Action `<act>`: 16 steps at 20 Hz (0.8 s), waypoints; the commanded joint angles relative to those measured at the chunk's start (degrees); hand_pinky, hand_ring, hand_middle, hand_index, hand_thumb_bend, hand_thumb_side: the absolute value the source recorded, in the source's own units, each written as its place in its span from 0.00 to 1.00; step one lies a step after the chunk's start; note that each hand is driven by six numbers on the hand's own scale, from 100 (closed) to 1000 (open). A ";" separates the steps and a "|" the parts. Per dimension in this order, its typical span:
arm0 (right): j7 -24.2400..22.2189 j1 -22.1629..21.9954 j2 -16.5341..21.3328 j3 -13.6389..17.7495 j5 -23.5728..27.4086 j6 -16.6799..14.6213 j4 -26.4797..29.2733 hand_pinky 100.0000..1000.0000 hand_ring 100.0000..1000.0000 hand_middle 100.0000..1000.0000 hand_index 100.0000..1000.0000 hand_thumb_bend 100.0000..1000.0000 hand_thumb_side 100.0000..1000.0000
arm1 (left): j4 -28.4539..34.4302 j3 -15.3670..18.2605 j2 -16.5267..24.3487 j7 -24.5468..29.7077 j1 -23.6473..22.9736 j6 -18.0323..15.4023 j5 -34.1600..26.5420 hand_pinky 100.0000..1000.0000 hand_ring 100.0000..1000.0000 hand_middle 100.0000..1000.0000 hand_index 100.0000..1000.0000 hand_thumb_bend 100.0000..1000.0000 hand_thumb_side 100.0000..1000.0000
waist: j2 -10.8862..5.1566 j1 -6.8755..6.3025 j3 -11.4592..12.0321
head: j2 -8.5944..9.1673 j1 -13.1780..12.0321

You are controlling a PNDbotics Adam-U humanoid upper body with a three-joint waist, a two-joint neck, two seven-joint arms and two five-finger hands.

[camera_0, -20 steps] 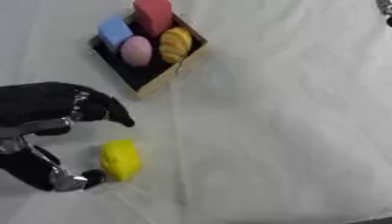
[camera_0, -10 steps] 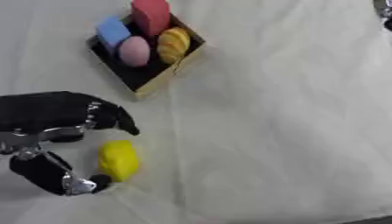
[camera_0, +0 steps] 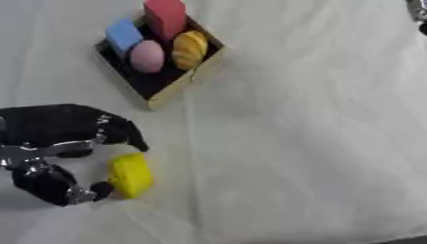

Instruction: Pick up objects on the table and place them in the box.

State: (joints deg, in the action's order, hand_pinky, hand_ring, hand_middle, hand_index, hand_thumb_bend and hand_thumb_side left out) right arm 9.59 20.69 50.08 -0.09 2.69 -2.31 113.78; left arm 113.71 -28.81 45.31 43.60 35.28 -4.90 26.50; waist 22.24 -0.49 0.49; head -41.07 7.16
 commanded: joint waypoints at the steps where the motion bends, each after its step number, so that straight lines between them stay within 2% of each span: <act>1: 0.14 0.42 0.95 0.49 0.04 -0.06 0.81 0.88 0.74 0.59 0.73 0.00 0.38 | -0.30 0.09 0.46 0.49 0.25 0.17 0.47 0.82 0.81 0.77 0.88 0.24 0.00 | -1.66 0.75 -0.08 | 0.65 -0.24; 12: -0.06 0.37 0.50 0.31 -0.04 -0.29 0.81 0.88 0.74 0.59 0.74 0.00 0.38 | -6.57 -1.39 -1.88 0.77 0.75 -2.18 5.93 0.83 0.82 0.79 0.88 0.32 0.00 | -1.38 1.09 -0.35 | 0.44 -0.29; 16: -0.11 0.37 0.39 0.28 -0.07 -0.38 0.81 0.88 0.74 0.59 0.74 0.00 0.38 | -8.61 -1.83 -2.61 0.68 0.82 -3.35 7.65 0.83 0.82 0.79 0.87 0.25 0.01 | -1.31 1.16 -0.41 | 0.43 -0.31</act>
State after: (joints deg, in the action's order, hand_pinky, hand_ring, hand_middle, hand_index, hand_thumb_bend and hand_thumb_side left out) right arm 9.52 20.66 49.40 -0.39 2.67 -2.46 113.78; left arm 105.21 -30.86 42.21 44.36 35.36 -7.75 33.53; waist 22.24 -0.26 0.14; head -40.96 6.92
